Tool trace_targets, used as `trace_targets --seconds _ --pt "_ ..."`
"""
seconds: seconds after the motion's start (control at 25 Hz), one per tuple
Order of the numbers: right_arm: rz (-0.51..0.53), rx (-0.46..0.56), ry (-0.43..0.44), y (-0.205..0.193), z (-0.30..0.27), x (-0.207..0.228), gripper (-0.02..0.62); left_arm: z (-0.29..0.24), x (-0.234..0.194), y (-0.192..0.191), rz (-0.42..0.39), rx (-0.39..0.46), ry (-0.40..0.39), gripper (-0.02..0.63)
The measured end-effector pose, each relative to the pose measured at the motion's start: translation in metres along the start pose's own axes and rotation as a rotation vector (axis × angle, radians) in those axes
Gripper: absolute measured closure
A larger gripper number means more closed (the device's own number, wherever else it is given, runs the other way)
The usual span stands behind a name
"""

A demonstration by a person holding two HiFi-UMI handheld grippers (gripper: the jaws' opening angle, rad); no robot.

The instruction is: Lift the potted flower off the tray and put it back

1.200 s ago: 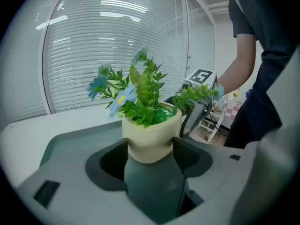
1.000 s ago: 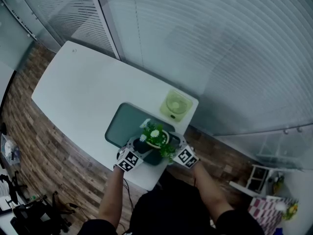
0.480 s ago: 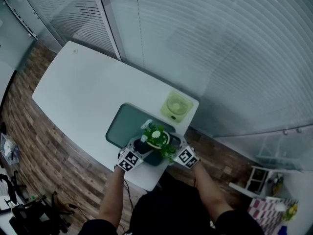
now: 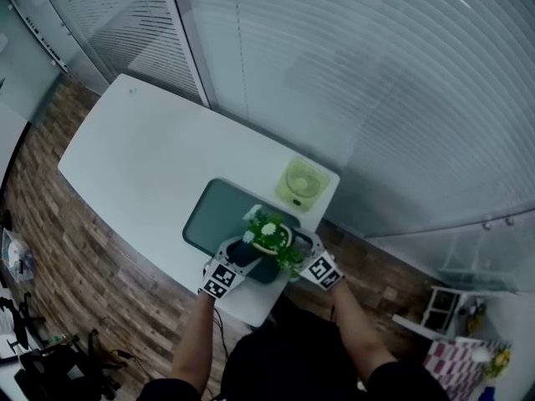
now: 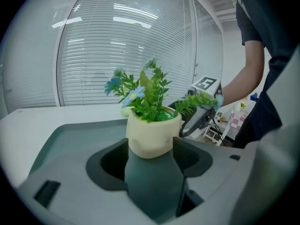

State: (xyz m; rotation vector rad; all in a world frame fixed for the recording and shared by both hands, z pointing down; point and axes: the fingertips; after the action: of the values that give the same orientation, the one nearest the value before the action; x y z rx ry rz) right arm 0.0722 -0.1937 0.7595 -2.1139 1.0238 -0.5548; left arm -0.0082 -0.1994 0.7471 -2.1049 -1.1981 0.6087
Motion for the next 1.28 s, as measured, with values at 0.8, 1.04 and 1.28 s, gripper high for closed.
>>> trace_targets --seconds 0.8,1.04,1.28 --pt "-0.102 0.085 -0.184 -0.011 0.082 0.004 0.224 0.075 0.005 0.006 0.125 0.184 0.144 0.313" --pt "-0.123 0.148 -0.220 0.004 0.112 -0.017 0.224 0.103 0.023 0.009 0.106 0.234 0.183 0.313" --pt "-0.158 0.211 -0.247 0.007 0.139 -0.046 0.224 0.135 0.049 0.012 0.101 0.288 0.200 0.313"
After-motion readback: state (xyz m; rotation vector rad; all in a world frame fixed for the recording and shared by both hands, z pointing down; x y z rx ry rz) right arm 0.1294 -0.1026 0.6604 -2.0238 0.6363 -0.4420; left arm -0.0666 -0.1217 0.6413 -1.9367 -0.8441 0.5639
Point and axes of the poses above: the fingertips, and each gripper's own axes: z backward along the fingers, x to its right, y out of its top, and after that the axes turned 10 degrees about -x, right-handed
